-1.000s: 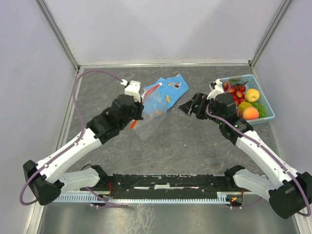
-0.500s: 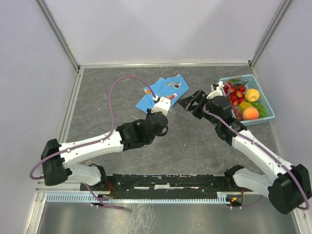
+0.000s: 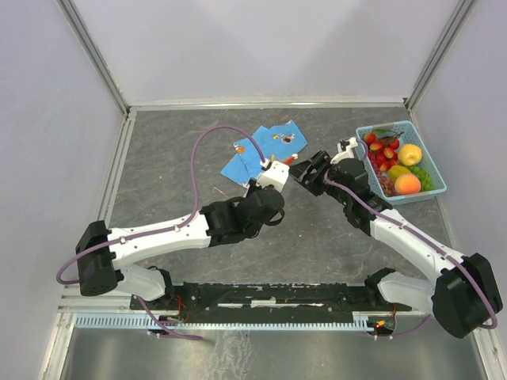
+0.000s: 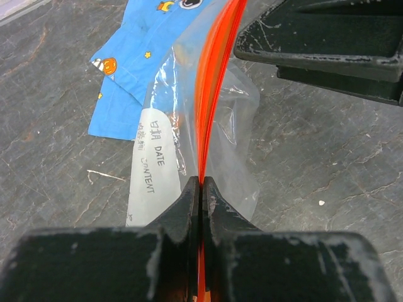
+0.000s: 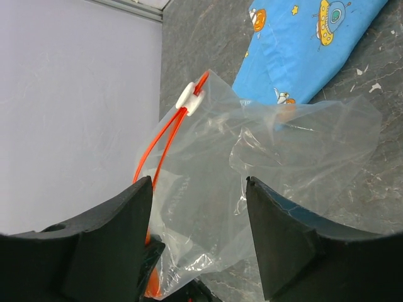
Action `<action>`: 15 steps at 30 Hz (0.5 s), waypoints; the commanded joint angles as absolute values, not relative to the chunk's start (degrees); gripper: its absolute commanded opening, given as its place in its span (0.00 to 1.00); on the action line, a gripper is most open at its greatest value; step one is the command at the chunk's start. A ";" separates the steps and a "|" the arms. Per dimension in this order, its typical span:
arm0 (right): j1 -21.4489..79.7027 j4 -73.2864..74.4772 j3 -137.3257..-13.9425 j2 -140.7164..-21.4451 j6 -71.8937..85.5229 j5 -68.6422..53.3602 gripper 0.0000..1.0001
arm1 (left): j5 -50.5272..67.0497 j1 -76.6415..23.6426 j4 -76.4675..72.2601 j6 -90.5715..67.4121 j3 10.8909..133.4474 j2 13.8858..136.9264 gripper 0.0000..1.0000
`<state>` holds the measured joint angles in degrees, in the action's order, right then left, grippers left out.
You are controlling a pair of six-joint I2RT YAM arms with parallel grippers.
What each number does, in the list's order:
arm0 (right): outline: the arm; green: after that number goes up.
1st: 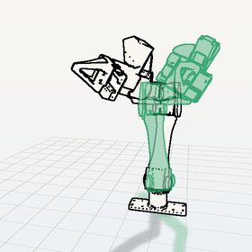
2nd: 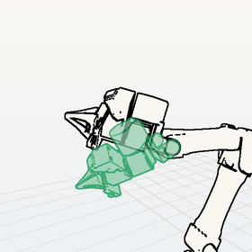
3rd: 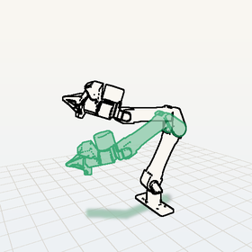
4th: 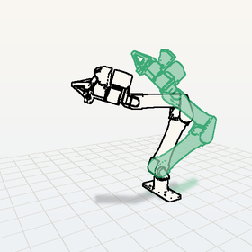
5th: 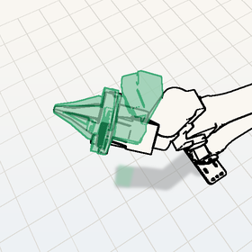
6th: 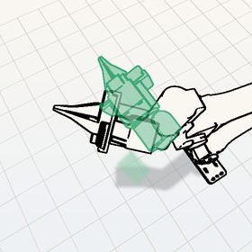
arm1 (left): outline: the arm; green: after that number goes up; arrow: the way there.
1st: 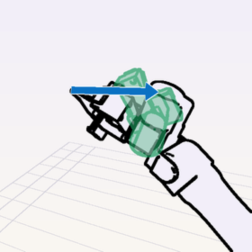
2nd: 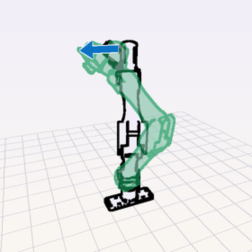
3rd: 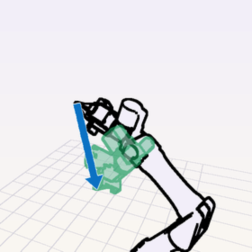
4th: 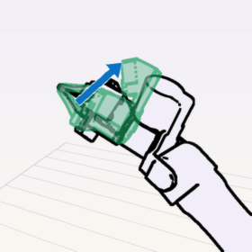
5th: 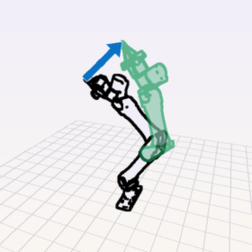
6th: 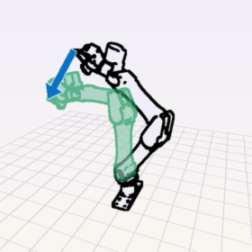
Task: Place the food in the zip-top bag and seal the zipper
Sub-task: Open the zipper of the food storage bag.
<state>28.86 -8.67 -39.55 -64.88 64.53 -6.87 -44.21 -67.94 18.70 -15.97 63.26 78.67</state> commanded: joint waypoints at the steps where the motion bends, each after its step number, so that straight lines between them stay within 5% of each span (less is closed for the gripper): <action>1: 29.25 -15.23 -39.20 -65.12 66.43 -7.98 0.68 | -46.32 -68.79 15.82 -14.06 65.92 79.32 0.03; 15: 29.33 -16.10 -37.64 -66.12 68.84 -8.24 0.62 | -46.54 -70.73 14.96 -12.74 65.90 80.39 0.03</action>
<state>29.06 -12.67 -38.09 -65.89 67.68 -7.55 -44.91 -70.00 17.85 -14.92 63.35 80.09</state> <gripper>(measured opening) 0.631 0.044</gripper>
